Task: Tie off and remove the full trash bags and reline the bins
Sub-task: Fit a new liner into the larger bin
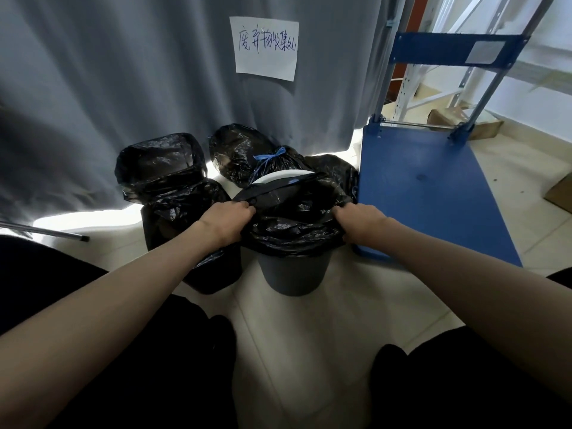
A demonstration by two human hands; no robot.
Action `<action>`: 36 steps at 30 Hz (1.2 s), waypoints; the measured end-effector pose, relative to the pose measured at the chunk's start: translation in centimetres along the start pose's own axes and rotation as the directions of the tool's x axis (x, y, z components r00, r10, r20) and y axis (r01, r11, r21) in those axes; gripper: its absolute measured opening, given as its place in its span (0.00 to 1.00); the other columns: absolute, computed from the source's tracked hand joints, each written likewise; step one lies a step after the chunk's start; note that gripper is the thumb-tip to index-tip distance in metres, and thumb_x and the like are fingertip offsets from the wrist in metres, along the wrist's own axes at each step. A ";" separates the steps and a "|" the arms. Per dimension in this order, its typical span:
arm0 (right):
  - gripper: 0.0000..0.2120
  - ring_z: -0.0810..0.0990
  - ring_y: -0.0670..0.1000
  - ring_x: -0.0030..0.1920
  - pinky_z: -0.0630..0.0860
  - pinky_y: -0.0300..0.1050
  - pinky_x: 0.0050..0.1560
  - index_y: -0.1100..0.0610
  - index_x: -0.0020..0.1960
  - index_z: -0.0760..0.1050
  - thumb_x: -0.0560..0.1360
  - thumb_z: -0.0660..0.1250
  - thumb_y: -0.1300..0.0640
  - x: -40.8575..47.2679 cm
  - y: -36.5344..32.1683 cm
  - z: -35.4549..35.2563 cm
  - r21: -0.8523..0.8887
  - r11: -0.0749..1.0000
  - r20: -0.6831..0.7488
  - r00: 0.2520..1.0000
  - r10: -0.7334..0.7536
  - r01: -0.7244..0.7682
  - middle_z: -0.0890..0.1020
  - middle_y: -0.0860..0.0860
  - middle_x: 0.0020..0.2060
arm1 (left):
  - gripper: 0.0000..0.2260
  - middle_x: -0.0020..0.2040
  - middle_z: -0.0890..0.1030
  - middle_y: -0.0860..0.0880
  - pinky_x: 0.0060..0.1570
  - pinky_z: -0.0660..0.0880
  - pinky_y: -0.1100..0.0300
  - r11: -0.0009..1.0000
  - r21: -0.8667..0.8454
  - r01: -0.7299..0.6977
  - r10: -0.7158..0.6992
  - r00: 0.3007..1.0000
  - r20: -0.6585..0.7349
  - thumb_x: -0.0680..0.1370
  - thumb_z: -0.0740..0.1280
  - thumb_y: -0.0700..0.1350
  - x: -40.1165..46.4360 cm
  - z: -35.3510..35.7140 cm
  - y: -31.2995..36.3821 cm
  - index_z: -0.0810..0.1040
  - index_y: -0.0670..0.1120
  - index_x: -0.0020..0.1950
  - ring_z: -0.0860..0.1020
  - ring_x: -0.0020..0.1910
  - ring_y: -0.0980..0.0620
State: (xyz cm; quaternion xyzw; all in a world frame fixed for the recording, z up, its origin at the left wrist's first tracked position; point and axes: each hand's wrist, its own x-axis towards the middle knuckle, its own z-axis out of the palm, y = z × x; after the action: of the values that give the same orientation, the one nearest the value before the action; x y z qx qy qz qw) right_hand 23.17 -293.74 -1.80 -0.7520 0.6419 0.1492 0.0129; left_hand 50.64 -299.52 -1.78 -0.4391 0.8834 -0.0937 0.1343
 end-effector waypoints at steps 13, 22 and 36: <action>0.20 0.71 0.60 0.59 0.73 0.53 0.49 0.63 0.64 0.64 0.74 0.66 0.66 1.7 0.2 0.7 0.220 0.959 -0.093 0.975 0.204 -0.180 0.67 0.59 0.60 | 0.17 0.64 0.68 0.41 0.49 0.73 0.42 0.828 -0.458 0.323 -0.375 0.927 -0.023 0.77 0.62 0.36 2.1 1.2 0.3 0.66 0.42 0.65 0.76 0.54 0.32; 0.23 0.70 0.60 0.60 0.71 0.55 0.55 0.61 0.68 0.65 0.74 0.65 0.62 5.1 0.2 -0.1 0.237 0.966 -0.209 0.965 0.156 -0.105 0.68 0.58 0.62 | 0.18 0.67 0.66 0.41 0.62 0.72 0.47 0.813 -0.470 0.344 -0.442 0.890 -0.113 0.79 0.61 0.38 5.9 0.5 0.1 0.67 0.39 0.69 0.65 0.67 0.40; 0.27 0.66 0.58 0.70 0.65 0.54 0.70 0.61 0.74 0.60 0.77 0.62 0.56 10.6 -2.5 -0.1 0.332 0.943 -0.234 0.965 0.118 -0.035 0.65 0.57 0.71 | 0.24 0.74 0.65 0.44 0.69 0.66 0.49 0.898 -0.405 0.173 -0.254 0.954 -0.157 0.80 0.59 0.43 12.5 1.2 2.0 0.61 0.43 0.76 0.66 0.72 0.44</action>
State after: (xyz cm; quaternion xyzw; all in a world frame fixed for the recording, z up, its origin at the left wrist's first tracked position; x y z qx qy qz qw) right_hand 27.03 -303.55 -4.65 -0.7266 0.6831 -0.0544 0.0496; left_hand 42.35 -308.38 -5.42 -0.5394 0.8397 0.0233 -0.0584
